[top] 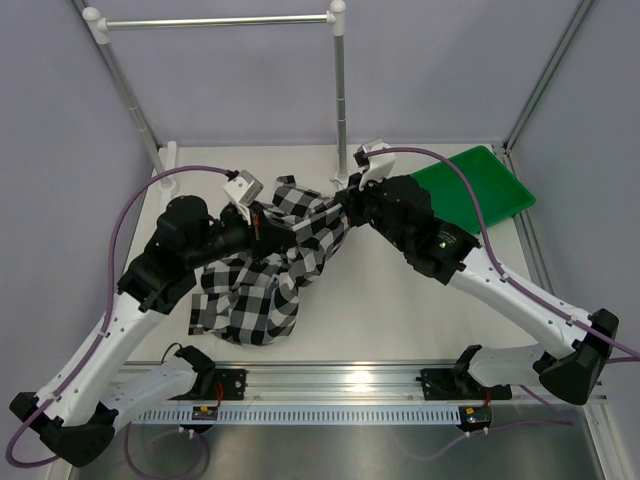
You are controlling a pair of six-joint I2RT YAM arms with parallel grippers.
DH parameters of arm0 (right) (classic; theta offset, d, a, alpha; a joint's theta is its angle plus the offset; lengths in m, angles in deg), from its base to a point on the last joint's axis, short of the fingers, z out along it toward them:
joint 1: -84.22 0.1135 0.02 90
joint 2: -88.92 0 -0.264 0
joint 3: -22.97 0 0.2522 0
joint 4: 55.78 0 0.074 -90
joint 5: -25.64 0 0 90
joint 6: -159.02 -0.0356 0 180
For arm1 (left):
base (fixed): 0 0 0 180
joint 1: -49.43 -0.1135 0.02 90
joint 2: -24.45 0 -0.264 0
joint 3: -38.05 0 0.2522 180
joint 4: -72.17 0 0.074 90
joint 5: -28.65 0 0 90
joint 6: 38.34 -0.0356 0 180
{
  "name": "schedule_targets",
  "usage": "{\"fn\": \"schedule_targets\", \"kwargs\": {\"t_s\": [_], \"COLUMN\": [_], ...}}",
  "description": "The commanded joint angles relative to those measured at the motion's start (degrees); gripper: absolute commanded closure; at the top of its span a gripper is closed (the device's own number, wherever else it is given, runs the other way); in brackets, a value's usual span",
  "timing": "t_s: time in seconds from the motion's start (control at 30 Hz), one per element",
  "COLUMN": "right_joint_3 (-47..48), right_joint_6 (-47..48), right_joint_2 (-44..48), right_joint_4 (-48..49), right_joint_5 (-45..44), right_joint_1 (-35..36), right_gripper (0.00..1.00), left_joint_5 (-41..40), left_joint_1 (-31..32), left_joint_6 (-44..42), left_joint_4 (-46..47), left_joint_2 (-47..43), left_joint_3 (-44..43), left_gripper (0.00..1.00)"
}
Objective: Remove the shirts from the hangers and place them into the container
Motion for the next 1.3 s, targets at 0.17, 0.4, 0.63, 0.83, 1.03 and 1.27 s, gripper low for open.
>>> {"fn": "schedule_targets", "kwargs": {"t_s": [0.17, 0.4, 0.63, 0.83, 1.03, 1.27], "right_joint_3": [4.0, 6.2, 9.7, 12.3, 15.2, 14.9], "right_joint_6": [-1.1, -1.9, -2.9, -5.1, -5.8, -5.9], "right_joint_2": [-3.0, -6.0, -8.5, -9.9, -11.1, -10.0], "right_joint_4": [0.8, -0.1, -1.9, -3.4, -6.2, -5.8], "right_joint_5": [-14.5, -16.8, -21.7, -21.7, -22.5, -20.9], "right_joint_1": [-0.5, -0.7, -1.5, -2.8, -3.8, -5.3], "right_gripper": [1.00, 1.00, 1.00, 1.00, 1.00, 1.00], "left_joint_5": [1.2, 1.7, 3.0, 2.8, 4.8, 4.8], "left_joint_1": [0.2, 0.2, 0.2, 0.3, 0.3, 0.2], "left_joint_6": [0.5, 0.7, 2.2, 1.9, 2.9, 1.2], "left_joint_4": [-5.9, -10.3, -12.3, -14.4, -16.0, -20.1], "left_joint_2": [-5.2, -6.9, -9.4, -11.8, -13.7, -16.8], "left_joint_3": [-4.0, -7.0, -6.0, -4.2, -0.3, 4.8], "left_gripper": [1.00, 1.00, 1.00, 1.00, 1.00, 1.00]}}
